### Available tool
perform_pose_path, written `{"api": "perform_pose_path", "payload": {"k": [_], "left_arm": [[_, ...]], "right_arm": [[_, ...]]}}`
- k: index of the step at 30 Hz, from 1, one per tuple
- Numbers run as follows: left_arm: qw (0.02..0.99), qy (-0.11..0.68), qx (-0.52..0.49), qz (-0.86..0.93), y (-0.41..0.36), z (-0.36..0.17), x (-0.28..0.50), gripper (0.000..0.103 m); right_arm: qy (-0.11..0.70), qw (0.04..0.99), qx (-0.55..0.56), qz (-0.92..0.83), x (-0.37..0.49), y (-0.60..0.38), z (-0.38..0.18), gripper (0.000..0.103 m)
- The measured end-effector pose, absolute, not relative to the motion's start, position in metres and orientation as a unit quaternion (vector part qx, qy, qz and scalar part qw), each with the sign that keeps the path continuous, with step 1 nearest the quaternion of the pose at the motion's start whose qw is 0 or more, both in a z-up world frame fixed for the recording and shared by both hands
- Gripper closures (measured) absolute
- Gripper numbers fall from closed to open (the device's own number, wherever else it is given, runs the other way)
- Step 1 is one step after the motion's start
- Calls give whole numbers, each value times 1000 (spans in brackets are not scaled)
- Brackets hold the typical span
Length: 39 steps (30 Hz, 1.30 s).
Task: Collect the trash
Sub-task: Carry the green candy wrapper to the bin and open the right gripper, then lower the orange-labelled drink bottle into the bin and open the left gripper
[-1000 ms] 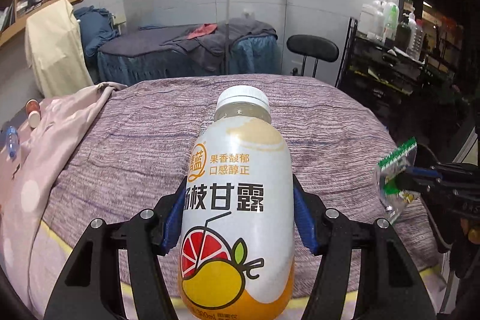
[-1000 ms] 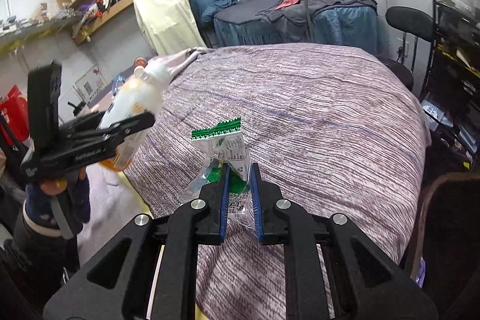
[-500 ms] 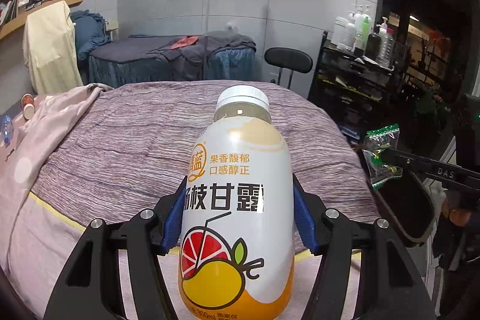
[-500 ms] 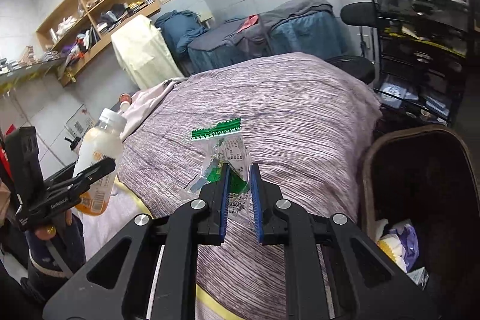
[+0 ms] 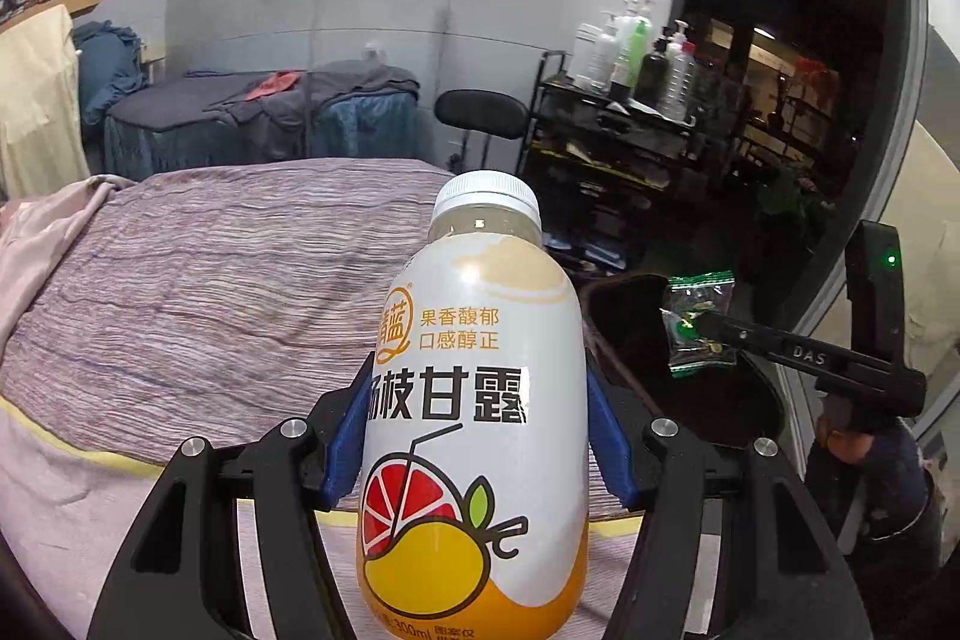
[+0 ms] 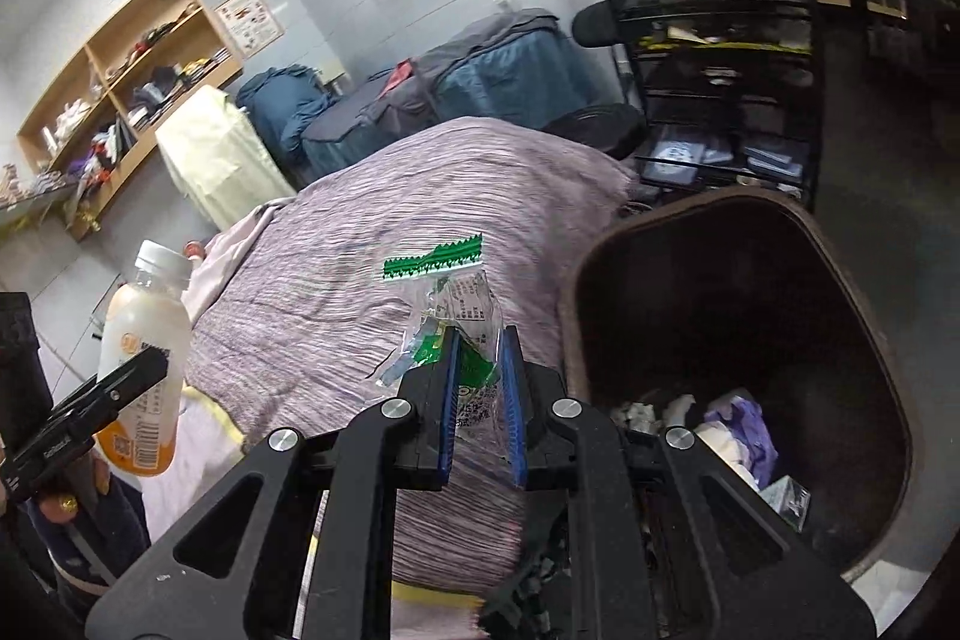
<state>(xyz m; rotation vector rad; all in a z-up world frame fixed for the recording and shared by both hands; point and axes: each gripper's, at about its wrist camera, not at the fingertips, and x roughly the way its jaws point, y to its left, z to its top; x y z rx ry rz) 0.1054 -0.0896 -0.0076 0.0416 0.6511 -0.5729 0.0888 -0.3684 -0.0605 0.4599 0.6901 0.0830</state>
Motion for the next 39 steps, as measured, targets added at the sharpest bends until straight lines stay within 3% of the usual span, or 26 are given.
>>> {"api": "perform_pose_path", "payload": {"k": [19, 20, 25, 27, 30, 33, 39], "left_arm": [[874, 336, 48, -349, -174, -21, 108, 42], [872, 337, 50, -351, -177, -21, 107, 42], [865, 345, 52, -361, -187, -25, 106, 42], [863, 347, 53, -363, -191, -25, 106, 42], [859, 349, 51, -370, -197, -24, 106, 42], [857, 348, 53, -376, -204, -23, 105, 42], [848, 355, 49, -390, -219, -23, 109, 42]], "right_arm": [[349, 891, 270, -109, 71, -461, -114, 85], [352, 888, 274, -110, 71, -463, -118, 83], [360, 882, 277, -123, 71, -465, -129, 43], [359, 881, 280, -125, 70, -466, -131, 36], [356, 882, 283, -124, 66, -466, -130, 35], [351, 884, 282, -130, 63, -467, -127, 25], [330, 889, 288, -133, 52, -469, -118, 25]]}}
